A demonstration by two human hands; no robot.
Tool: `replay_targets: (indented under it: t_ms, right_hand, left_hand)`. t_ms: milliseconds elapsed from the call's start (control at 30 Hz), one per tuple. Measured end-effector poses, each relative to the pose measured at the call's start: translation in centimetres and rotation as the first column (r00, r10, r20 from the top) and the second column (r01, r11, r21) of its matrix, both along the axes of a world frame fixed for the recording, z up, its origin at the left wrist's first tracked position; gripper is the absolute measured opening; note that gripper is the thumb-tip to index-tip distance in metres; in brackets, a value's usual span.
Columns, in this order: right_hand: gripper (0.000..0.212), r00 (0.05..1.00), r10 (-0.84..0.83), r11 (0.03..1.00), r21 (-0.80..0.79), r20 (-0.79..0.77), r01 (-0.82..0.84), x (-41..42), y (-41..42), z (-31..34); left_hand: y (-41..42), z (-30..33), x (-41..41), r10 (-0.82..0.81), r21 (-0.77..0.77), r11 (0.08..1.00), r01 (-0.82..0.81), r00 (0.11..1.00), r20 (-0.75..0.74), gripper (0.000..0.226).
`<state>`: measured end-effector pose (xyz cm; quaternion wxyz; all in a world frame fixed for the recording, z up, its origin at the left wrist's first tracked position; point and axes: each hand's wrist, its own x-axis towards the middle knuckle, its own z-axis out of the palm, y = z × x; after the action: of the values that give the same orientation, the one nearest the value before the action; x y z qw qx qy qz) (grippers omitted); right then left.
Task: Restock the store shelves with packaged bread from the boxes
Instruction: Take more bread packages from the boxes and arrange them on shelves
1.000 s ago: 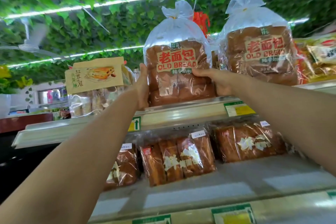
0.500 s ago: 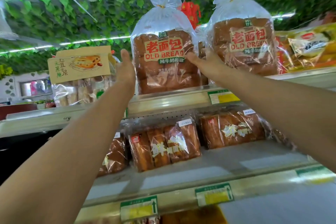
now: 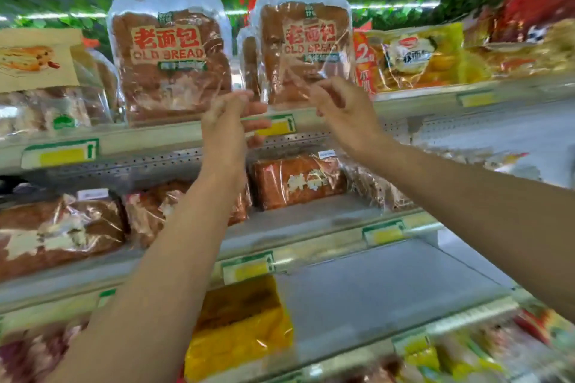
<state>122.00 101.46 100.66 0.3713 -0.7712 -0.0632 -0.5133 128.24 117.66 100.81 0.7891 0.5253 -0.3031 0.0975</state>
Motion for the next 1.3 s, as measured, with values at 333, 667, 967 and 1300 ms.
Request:
replay_targets:
  t_ms: [333, 667, 967, 1300]
  right_hand:
    - [0.034, 0.949, -0.165, 0.986, -0.065, -0.268, 0.153, -16.0, -13.8, -9.1]
    - [0.029, 0.746, -0.297, 0.94, -0.046, -0.596, 0.337, -27.5, -26.0, -18.8]
    - [0.028, 0.57, -0.23, 0.881, 0.08, -0.789, 0.466, -28.5, -35.8, -29.3]
    - [0.023, 0.335, 0.082, 0.793, 0.265, -0.939, 0.548, -27.4, -43.9, -45.1]
  left_hand:
    - [-16.2, -10.4, -11.3, -0.302, 0.179, 0.908, 0.38, 0.887, -0.348, 0.013]
    - [-30.7, -21.3, -20.6, -0.426, 0.242, 0.686, 0.686, 0.649, -0.631, 0.016]
    - [-41.7, -31.9, -21.7, -0.321, 0.266, 0.595, 0.759, 0.527, -0.787, 0.016]
    - [-49.7, -47.5, -20.8, -0.044, 0.243, 0.54, 0.806, 0.315, -0.948, 0.011]
